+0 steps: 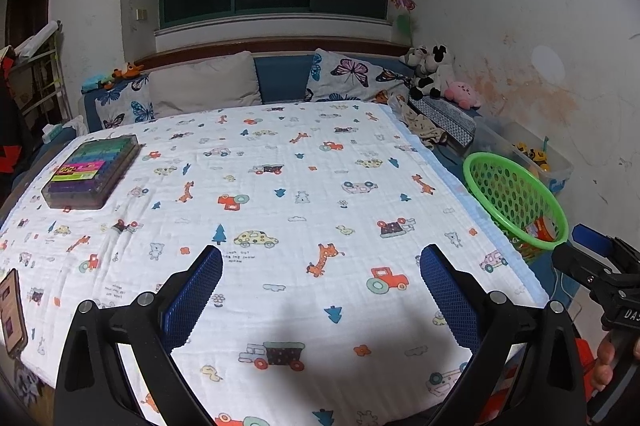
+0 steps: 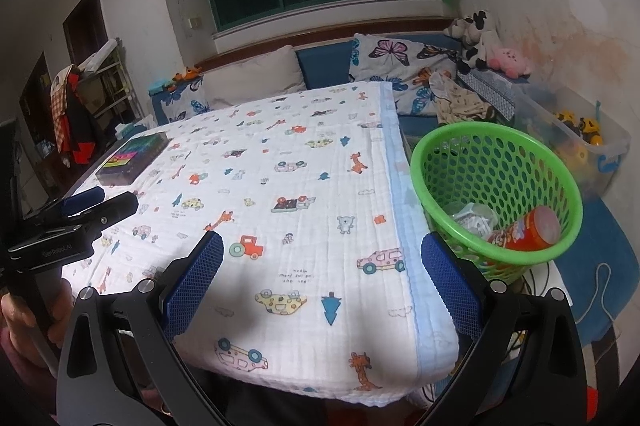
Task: Collect trash
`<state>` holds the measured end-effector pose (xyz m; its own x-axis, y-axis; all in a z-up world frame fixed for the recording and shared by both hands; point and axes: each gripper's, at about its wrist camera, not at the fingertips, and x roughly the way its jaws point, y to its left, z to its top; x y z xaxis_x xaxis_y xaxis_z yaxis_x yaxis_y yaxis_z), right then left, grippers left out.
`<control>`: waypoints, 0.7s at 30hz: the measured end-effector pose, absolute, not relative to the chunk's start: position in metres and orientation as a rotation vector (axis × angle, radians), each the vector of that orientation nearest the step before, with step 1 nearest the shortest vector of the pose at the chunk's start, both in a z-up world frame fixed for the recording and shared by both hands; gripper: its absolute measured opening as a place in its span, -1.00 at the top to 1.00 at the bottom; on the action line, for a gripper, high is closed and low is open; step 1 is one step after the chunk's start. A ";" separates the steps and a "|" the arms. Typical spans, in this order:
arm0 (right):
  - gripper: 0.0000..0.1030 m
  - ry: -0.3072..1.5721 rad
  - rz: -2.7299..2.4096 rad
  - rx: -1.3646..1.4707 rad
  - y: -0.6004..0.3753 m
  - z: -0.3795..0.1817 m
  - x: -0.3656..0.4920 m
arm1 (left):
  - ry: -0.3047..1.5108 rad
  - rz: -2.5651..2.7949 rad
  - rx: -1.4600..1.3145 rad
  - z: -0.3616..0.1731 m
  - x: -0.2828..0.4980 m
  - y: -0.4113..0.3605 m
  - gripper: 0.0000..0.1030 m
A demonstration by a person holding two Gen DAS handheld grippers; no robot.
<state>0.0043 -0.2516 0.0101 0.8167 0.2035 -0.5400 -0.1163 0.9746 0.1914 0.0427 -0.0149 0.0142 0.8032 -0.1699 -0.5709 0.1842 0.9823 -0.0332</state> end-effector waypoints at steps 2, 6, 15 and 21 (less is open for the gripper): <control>-0.91 0.590 0.174 0.152 -0.252 0.010 0.004 | 0.603 -0.185 0.023 0.015 0.042 -0.014 -0.86; -0.91 0.582 0.165 0.139 -0.252 0.011 0.004 | 0.593 -0.177 0.021 0.017 0.041 -0.014 -0.86; -0.91 0.580 0.163 0.135 -0.251 0.011 0.004 | 0.589 -0.175 0.024 0.019 0.040 -0.015 -0.86; -0.91 0.579 0.163 0.135 -0.251 0.011 0.003 | 0.587 -0.176 0.024 0.019 0.039 -0.015 -0.86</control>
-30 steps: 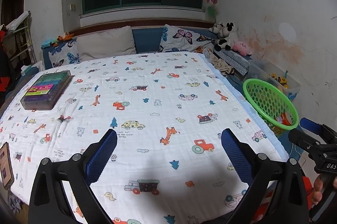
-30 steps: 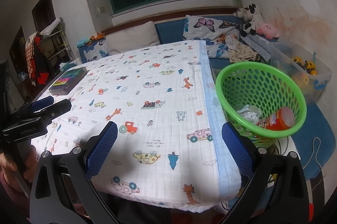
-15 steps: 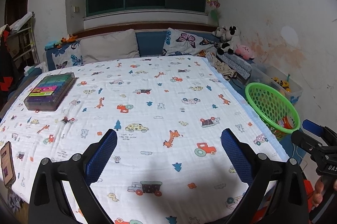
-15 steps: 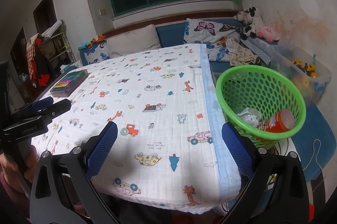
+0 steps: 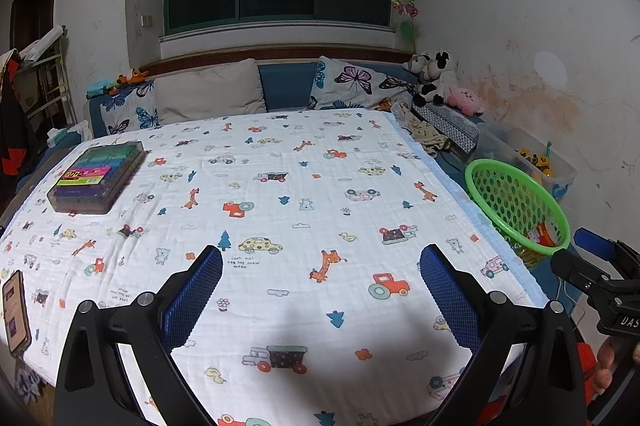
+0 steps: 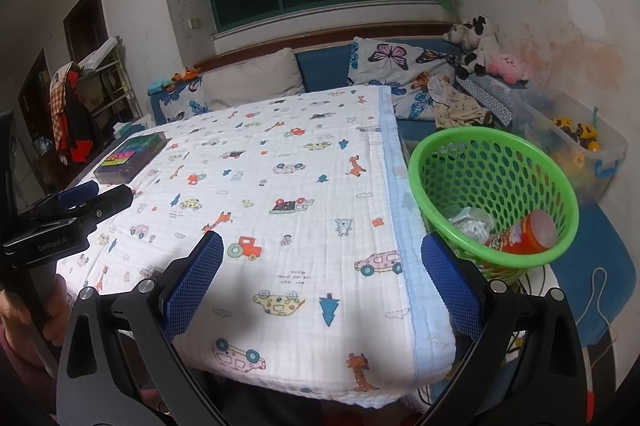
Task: Collect trash
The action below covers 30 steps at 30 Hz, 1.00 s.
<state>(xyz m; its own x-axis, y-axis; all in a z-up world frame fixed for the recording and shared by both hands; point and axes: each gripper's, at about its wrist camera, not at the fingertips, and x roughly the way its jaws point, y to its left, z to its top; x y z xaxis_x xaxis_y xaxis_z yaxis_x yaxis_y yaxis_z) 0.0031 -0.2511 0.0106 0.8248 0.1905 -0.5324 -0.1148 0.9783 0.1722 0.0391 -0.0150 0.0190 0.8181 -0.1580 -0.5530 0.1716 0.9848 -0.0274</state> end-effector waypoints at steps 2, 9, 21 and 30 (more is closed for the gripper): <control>-0.91 0.580 0.165 0.138 -0.251 0.011 0.004 | 0.587 -0.177 0.024 0.019 0.039 -0.015 -0.86; -0.91 0.580 0.166 0.139 -0.250 0.010 0.003 | 0.586 -0.178 0.025 0.020 0.038 -0.016 -0.86; -0.91 0.584 0.167 0.142 -0.248 0.007 0.002 | 0.591 -0.179 0.026 0.019 0.038 -0.018 -0.86; -0.91 0.588 0.169 0.144 -0.249 0.005 0.003 | 0.593 -0.178 0.026 0.017 0.039 -0.018 -0.86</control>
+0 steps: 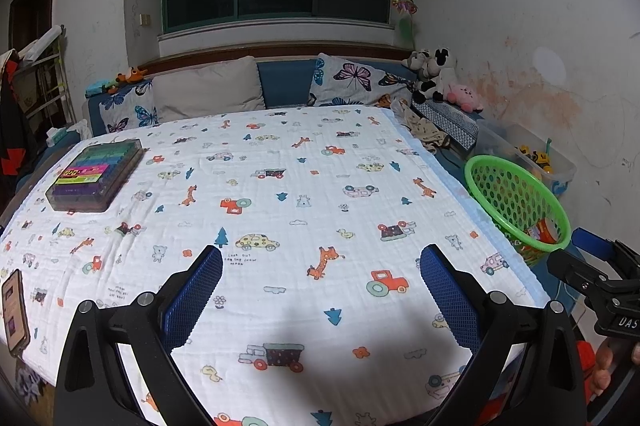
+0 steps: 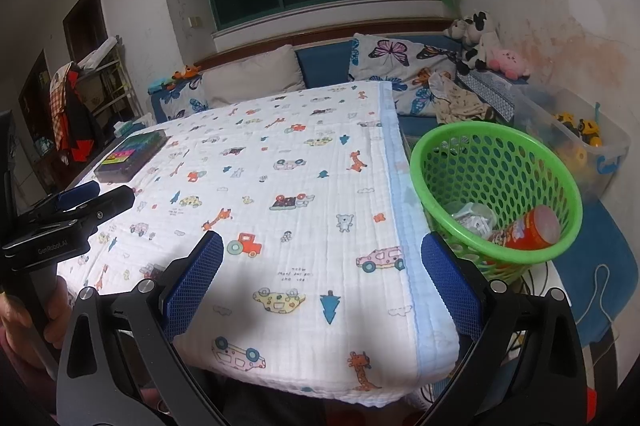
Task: Collect trash
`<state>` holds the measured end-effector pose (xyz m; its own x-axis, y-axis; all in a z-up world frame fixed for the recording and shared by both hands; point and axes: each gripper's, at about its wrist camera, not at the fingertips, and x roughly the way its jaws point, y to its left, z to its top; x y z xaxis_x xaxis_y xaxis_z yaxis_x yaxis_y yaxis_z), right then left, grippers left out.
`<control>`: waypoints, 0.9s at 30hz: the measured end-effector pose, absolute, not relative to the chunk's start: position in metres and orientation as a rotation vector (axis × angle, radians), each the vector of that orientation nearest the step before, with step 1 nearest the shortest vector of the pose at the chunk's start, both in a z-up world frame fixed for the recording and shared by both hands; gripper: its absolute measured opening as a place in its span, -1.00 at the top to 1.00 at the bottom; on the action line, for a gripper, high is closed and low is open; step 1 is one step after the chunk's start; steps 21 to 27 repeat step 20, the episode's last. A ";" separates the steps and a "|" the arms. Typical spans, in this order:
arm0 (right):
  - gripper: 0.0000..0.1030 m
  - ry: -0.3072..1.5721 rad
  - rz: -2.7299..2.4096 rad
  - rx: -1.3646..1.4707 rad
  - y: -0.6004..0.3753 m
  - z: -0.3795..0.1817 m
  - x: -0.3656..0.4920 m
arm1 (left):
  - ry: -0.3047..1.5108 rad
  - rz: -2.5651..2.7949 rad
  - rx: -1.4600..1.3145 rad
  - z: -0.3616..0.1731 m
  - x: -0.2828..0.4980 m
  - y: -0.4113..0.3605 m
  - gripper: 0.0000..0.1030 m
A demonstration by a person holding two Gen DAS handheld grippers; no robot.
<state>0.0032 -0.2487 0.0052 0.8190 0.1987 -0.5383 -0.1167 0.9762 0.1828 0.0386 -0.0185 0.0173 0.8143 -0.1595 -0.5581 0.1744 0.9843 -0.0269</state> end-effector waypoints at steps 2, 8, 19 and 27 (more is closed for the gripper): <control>-0.91 0.589 0.170 0.145 -0.249 0.005 0.003 | 0.593 -0.177 0.024 0.017 0.039 -0.018 -0.86; -0.91 0.591 0.172 0.145 -0.248 0.004 0.003 | 0.592 -0.175 0.028 0.015 0.040 -0.018 -0.86; -0.91 0.601 0.174 0.149 -0.248 0.000 0.007 | 0.604 -0.177 0.024 0.011 0.040 -0.020 -0.86; -0.91 0.602 0.174 0.149 -0.248 0.000 0.007 | 0.605 -0.176 0.023 0.011 0.041 -0.019 -0.86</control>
